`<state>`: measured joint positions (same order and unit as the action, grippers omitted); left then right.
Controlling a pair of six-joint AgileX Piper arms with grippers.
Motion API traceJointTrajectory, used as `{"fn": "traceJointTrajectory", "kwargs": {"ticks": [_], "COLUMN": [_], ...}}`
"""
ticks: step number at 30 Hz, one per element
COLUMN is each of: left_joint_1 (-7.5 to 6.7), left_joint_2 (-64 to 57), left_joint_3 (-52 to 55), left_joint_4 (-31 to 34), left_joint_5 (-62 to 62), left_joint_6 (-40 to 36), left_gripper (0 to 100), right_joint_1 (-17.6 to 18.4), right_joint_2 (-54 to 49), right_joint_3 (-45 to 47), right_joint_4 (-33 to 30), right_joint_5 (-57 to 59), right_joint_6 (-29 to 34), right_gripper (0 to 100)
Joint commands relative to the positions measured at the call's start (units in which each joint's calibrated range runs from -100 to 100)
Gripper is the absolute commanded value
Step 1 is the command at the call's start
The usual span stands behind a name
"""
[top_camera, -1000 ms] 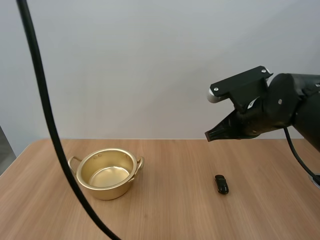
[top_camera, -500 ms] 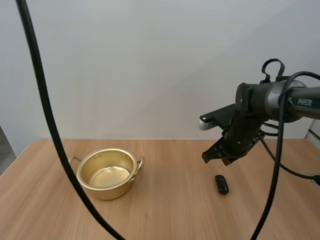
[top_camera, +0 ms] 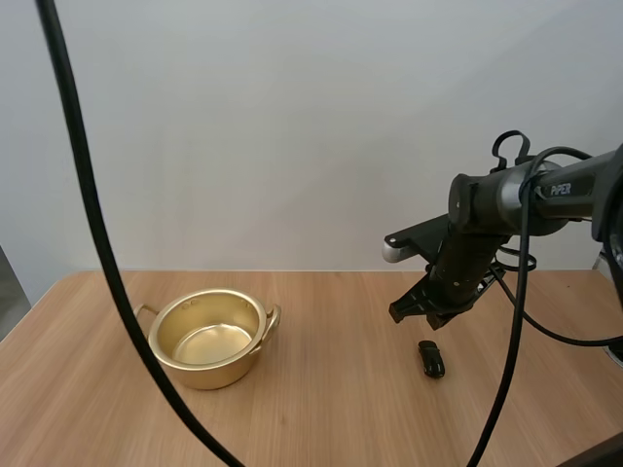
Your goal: Open the pot, put the car inside, and close it
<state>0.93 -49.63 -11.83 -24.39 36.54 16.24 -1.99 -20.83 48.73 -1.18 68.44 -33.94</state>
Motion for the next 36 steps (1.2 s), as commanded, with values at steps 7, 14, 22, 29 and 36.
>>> {"fn": "traceJointTrajectory", "kwargs": {"ticks": [7, 14, 22, 29, 36], "left_joint_1": [0.03, 0.03, 0.03, 0.03, 0.03], "left_joint_2": [0.1, 0.1, 0.1, 0.1, 0.1], "left_joint_3": [0.1, 0.1, 0.1, 0.1, 0.1], "left_joint_4": [-0.1, -0.1, -0.1, -0.1, -0.1], "left_joint_5": [0.0, 0.0, 0.0, 0.0, 0.0], "left_joint_6": [0.1, 0.2, 0.2, 0.2, 0.2], "left_gripper": [0, 0, 0, 0, 0], "right_joint_1": [0.0, 0.0, 0.0, 0.0, 0.0], "right_joint_2": [0.0, 0.0, 0.0, 0.0, 2.9], "right_joint_3": [0.0, 0.0, 0.0, 0.5, 0.5], "right_joint_4": [0.1, 0.6, 3.0, 2.6, 2.4], "right_joint_5": [0.5, 2.2, 2.2, 0.9, 2.3], "right_joint_6": [1.3, 1.5, 1.5, 2.5, 2.6], "right_gripper": [76, 76, 90, 90, 90]}}
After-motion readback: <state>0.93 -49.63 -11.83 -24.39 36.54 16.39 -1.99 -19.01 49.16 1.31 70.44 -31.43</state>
